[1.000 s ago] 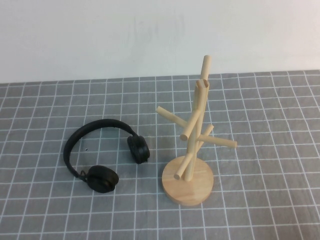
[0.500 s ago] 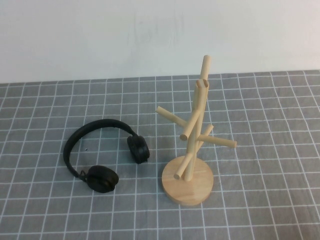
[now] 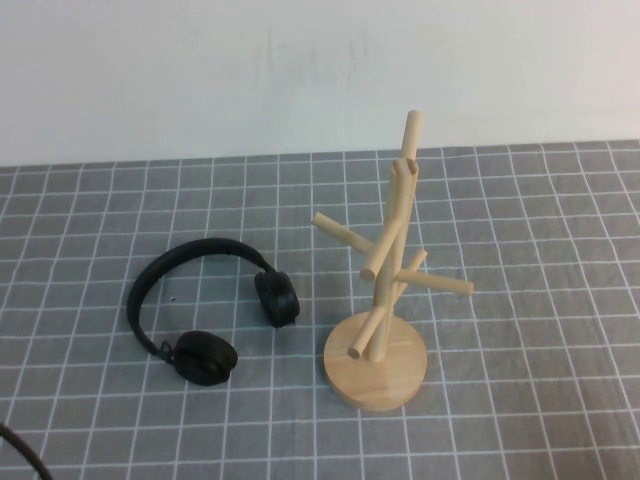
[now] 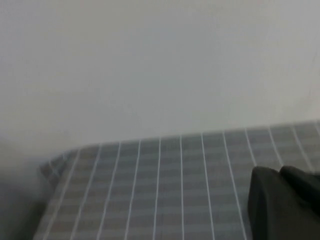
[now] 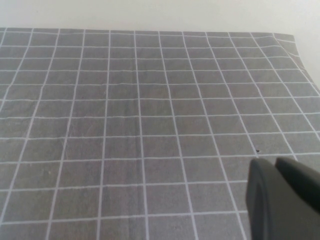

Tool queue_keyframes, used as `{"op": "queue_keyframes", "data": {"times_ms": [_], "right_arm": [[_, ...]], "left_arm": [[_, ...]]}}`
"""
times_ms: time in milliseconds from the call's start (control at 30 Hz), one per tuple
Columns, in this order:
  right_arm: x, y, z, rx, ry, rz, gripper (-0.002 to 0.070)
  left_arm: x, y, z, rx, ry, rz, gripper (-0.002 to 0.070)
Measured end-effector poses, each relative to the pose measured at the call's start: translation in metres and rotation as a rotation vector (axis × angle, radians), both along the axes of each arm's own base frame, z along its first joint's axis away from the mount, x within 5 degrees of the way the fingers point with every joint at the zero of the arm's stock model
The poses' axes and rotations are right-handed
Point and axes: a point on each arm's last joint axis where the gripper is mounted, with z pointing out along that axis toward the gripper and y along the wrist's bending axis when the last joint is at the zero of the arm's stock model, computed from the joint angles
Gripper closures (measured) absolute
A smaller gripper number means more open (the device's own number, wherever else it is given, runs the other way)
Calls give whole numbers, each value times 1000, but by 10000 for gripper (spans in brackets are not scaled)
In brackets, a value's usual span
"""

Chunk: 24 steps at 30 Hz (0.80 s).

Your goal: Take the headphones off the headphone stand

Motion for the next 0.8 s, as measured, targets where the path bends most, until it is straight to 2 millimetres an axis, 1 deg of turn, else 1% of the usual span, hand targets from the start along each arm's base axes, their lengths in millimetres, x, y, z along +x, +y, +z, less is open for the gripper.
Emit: {"op": "queue_keyframes", "data": {"times_ms": [100,200,267,367,467,500,633,800], "right_arm": [[0,0,0,0,0,0,682],[0,0,0,0,0,0,682],[0,0,0,0,0,0,682],[0,0,0,0,0,0,682],[0,0,0,0,2,0,682],[0,0,-1,0,8,-2,682],[0,0,-1,0,13,-3,682],[0,0,-1,0,13,-3,682]], "left_arm": [[1,1,-32,12,78,10,678],[-3,3,-73,26,148,38,678],[-10,5,-100,-4,172,67,678],[-18,5,-132,-85,148,99,678],[-20,4,-161,-150,151,105,678],[-20,4,-163,-156,150,104,678],[-20,3,-162,-146,125,91,678],[-20,2,-162,-182,121,93,678]]}}
